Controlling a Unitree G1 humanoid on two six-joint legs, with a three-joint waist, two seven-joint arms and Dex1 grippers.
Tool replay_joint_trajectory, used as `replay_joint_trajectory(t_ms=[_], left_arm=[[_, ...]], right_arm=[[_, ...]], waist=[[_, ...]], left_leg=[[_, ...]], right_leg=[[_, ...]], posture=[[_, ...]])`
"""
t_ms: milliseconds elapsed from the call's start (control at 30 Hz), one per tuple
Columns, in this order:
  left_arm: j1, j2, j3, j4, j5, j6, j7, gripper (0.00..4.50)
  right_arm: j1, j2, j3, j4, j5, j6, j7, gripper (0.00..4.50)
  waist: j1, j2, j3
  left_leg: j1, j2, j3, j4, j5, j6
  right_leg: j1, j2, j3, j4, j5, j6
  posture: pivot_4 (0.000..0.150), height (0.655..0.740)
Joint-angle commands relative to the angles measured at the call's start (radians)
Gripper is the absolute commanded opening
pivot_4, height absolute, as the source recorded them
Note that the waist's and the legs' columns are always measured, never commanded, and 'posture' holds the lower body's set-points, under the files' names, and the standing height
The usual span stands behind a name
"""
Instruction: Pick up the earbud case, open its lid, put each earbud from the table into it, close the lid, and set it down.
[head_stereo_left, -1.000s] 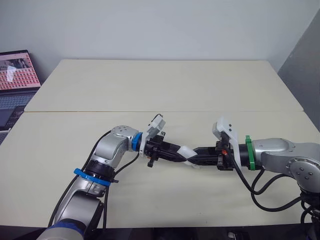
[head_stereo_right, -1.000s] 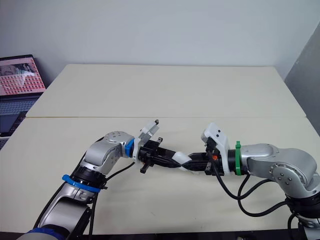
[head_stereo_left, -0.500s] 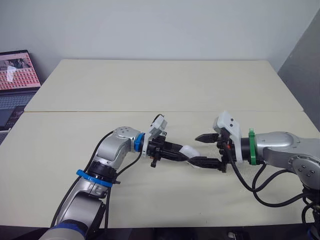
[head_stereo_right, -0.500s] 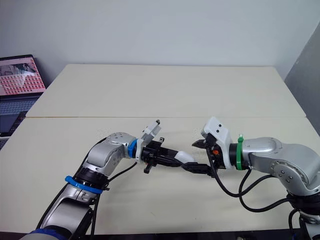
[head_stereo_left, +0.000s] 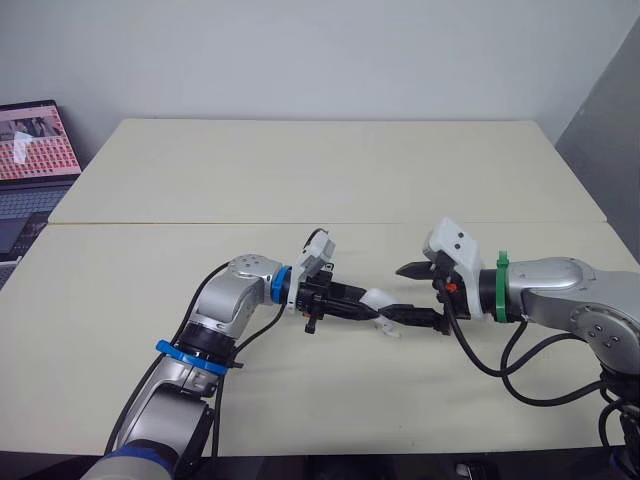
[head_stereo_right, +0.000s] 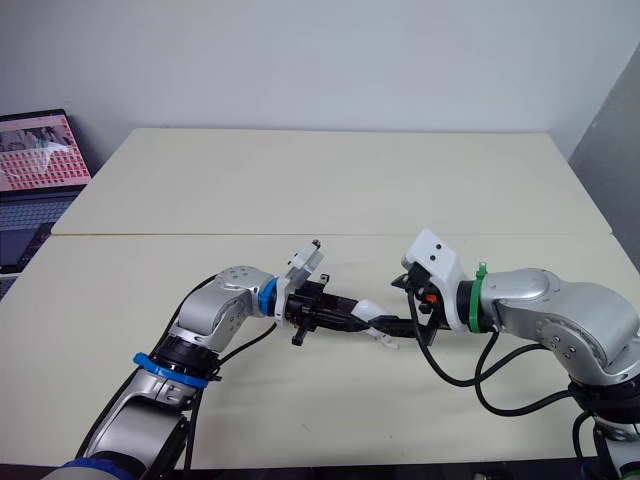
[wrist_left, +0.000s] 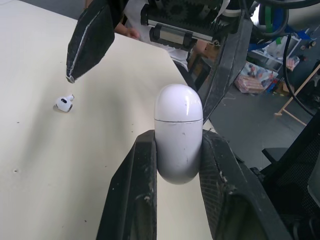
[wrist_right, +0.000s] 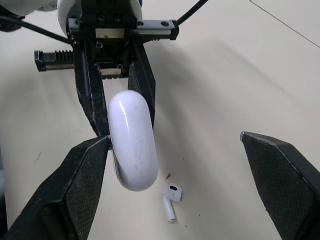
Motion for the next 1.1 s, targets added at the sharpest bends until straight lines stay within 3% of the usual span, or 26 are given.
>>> replay_joint_trajectory(t_ms=[33,467,600,833,1100], left_arm=[[0.004,-0.002,0.011,-0.029,-0.013,-0.016,-0.012,0.77],[0.064,0.025,0.075,-0.03,-0.007,-0.059,0.057,0.77],[0.113,0.049,0.145,-0.035,-0.014,-0.092,0.115,0.77],[0.241,0.081,0.251,-0.132,-0.042,-0.152,0.187,0.77],[0.341,0.086,0.309,-0.245,-0.061,-0.144,0.291,0.77]], right_arm=[[-0.027,0.009,-0.095,0.01,0.028,0.025,-0.016,4.35],[-0.006,0.031,-0.165,-0.039,0.141,0.049,0.023,4.35],[0.098,-0.004,-0.06,-0.063,-0.02,-0.089,0.067,4.35],[0.301,0.046,0.126,0.036,-0.37,-0.489,0.12,4.35],[0.389,0.114,0.205,0.183,-0.548,-0.626,0.134,4.35]], waist=[[0.0,0.0,0.0],[0.0,0.0,0.0],[0.0,0.0,0.0],[0.0,0.0,0.0],[0.0,0.0,0.0]], left_leg=[[0.0,0.0,0.0,0.0,0.0,0.0],[-0.001,0.0,0.0,0.0,0.0,0.0],[-0.001,0.0,0.0,0.0,0.0,0.0],[-0.001,0.0,0.001,0.001,0.0,0.0],[0.0,0.0,0.001,0.001,0.0,-0.001]], right_leg=[[0.0,0.0,0.0,0.0,0.0,0.0],[-0.001,0.0,0.0,0.0,0.0,0.0],[-0.001,0.0,0.0,0.0,0.0,0.0],[-0.002,0.0,0.001,0.002,0.0,0.0],[-0.002,-0.001,0.001,0.002,0.0,0.0]], posture=[[0.15,0.74],[0.15,0.74],[0.15,0.74],[0.15,0.74],[0.15,0.74]])
